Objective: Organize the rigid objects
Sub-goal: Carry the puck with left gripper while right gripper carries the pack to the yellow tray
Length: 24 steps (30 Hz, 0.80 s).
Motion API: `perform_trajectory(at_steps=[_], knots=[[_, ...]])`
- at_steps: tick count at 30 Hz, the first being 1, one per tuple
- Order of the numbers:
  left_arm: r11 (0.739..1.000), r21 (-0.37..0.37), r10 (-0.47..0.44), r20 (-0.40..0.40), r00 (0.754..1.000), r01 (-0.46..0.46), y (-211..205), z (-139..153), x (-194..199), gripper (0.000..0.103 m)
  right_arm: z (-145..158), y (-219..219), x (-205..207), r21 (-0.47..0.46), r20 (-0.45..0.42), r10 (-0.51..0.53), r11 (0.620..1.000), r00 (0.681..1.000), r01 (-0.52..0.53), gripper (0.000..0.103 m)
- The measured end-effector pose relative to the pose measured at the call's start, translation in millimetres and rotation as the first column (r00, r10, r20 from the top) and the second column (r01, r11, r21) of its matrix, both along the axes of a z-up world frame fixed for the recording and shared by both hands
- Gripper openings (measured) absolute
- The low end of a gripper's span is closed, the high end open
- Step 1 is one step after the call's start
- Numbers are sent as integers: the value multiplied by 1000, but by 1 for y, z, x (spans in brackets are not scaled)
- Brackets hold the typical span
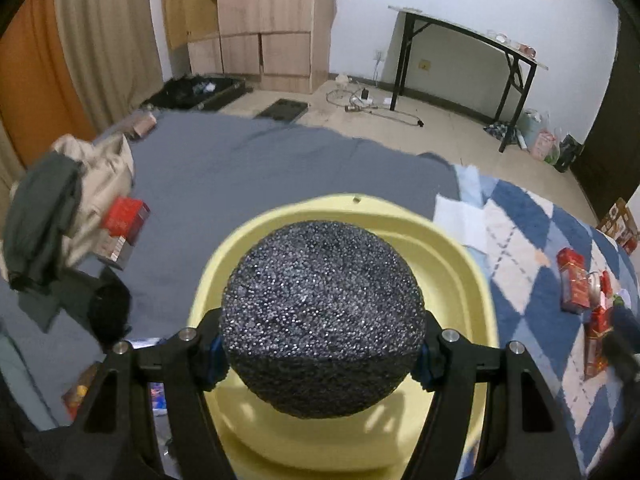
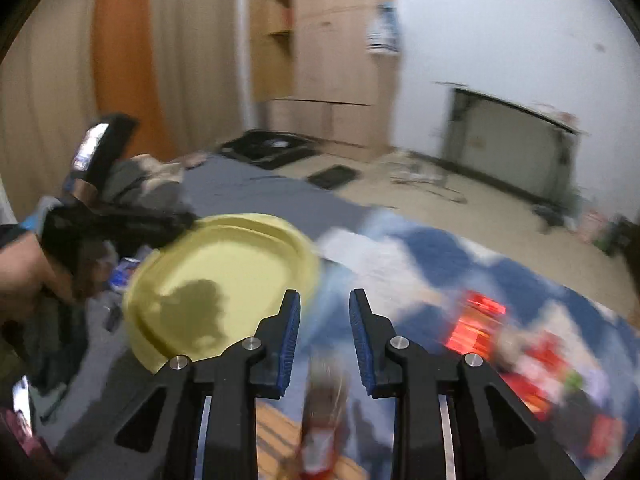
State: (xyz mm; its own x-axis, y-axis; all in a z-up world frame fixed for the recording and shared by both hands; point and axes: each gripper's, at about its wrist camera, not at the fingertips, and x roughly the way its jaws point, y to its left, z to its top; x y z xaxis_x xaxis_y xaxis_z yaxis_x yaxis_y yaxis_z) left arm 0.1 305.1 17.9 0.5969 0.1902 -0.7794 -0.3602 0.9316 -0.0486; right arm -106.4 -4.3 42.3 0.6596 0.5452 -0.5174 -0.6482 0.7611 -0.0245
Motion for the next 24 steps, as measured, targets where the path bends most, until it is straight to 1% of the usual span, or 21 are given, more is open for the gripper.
perform_trajectory(at_steps=[1,2,4,5,7,8,10,12,13,14,15,16,17,18,19,20,22,24], knots=[[1000,-14,-2,-13,1000,2,3,-9,2,70,-5,16,4,-16,6,31,999,1000,-31,26],[1000,-20,-3,-23,1000,2,5,-14,4,70,-16,37,10,-28,-7,69,997,998,-69,23],[999,-32,14,-48,999,-15,14,-27,6,70,-37,69,24,-50,-60,100,993,993,-103,16],[998,-52,27,-51,998,-29,18,-31,5,70,-45,78,28,-67,-66,106,992,992,-110,16],[994,-97,37,-51,998,-41,24,-36,4,70,-55,90,33,-69,-81,109,991,991,-115,16],[993,-111,34,-51,998,-40,24,-38,2,70,-53,99,42,-72,-83,106,991,991,-112,16],[995,-99,18,-53,998,-23,18,-37,4,70,-52,91,38,-69,-53,98,992,994,-102,17],[996,-86,6,-43,999,-9,13,-34,8,70,-50,77,47,-60,-36,88,994,995,-90,24],[996,-87,2,-38,999,-6,11,-33,10,70,-49,66,56,-52,-40,83,995,996,-85,31],[996,-92,6,-39,999,-9,10,-32,12,70,-51,56,58,-49,-60,62,997,996,-65,39],[995,-101,9,-39,999,-13,10,-32,12,70,-53,48,60,-50,-89,45,997,995,-50,44],[994,-110,8,-40,999,-12,9,-32,12,70,-54,41,62,-53,-109,33,998,993,-39,60],[994,-109,-2,-41,999,-3,7,-30,12,70,-54,31,59,-49,-122,20,998,992,-26,82],[995,-98,-10,-40,999,6,4,-29,13,70,-52,19,53,-37,-129,5,999,992,-10,94],[997,-82,-15,-37,999,12,2,-27,12,70,-52,4,45,-24,-138,-21,1000,990,18,103],[997,-77,-16,-35,999,14,1,-25,12,70,-54,-9,36,-18,-157,-49,999,986,47,103],[995,-96,-7,-29,1000,4,1,-23,12,70,-62,-24,19,-37,-204,-73,997,976,67,103],[994,-112,-4,-18,1000,2,-1,-20,12,70,-70,-32,-3,-77,-183,-53,996,982,40,103]])
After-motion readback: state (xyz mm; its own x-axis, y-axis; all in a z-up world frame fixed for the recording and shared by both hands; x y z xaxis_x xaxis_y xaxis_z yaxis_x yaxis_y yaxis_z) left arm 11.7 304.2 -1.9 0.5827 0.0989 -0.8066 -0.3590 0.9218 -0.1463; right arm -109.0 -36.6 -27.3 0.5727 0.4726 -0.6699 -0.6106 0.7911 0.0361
